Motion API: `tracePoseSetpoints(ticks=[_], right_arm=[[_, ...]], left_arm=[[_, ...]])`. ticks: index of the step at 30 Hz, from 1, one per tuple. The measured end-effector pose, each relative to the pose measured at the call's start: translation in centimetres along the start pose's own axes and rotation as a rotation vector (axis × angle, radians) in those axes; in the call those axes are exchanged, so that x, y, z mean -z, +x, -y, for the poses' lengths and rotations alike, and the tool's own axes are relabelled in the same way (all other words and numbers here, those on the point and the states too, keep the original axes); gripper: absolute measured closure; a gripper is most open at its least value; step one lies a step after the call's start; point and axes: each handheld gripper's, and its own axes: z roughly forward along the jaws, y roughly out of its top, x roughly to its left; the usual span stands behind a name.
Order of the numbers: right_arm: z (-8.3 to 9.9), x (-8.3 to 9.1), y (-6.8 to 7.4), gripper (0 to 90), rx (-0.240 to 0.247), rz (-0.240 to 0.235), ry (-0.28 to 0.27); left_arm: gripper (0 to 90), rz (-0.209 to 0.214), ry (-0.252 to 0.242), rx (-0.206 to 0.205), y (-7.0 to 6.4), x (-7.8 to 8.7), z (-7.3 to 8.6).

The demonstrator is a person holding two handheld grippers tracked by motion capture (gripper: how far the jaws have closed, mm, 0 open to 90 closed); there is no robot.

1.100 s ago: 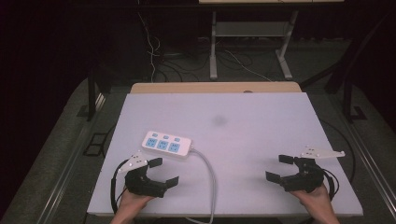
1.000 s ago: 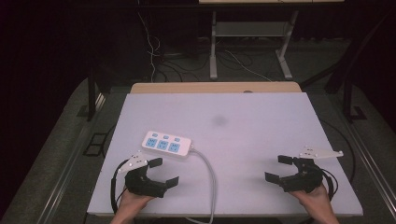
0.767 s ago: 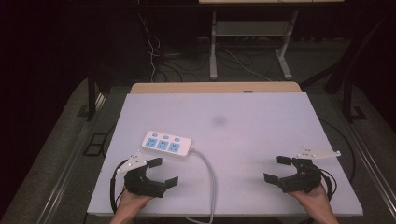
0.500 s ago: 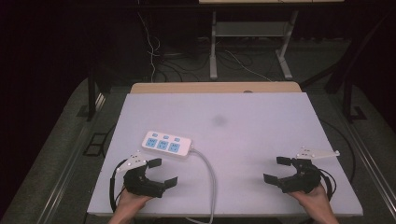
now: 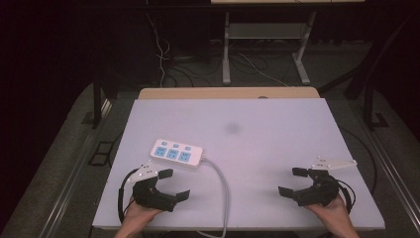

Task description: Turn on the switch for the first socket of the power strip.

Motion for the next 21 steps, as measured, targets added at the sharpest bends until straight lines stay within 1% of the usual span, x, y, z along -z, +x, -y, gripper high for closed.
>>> tracePoseSetpoints(ticks=[6,14,21], right_arm=[[0.0,-0.1,0.0,0.2,0.009,0.008,0.012],[0.1,0.0,-0.1,0.2,0.012,0.019,0.009],[0.1,0.1,-0.2,0.2,0.011,0.018,0.012]], left_arm=[[0.0,-0.001,0.018,-0.012,-0.1,0.0,-0.5],[0.0,-0.011,0.023,0.004,0.4,0.5,-1.1],[0.0,-0.017,0.043,-0.003,0.6,0.8,-1.8]])
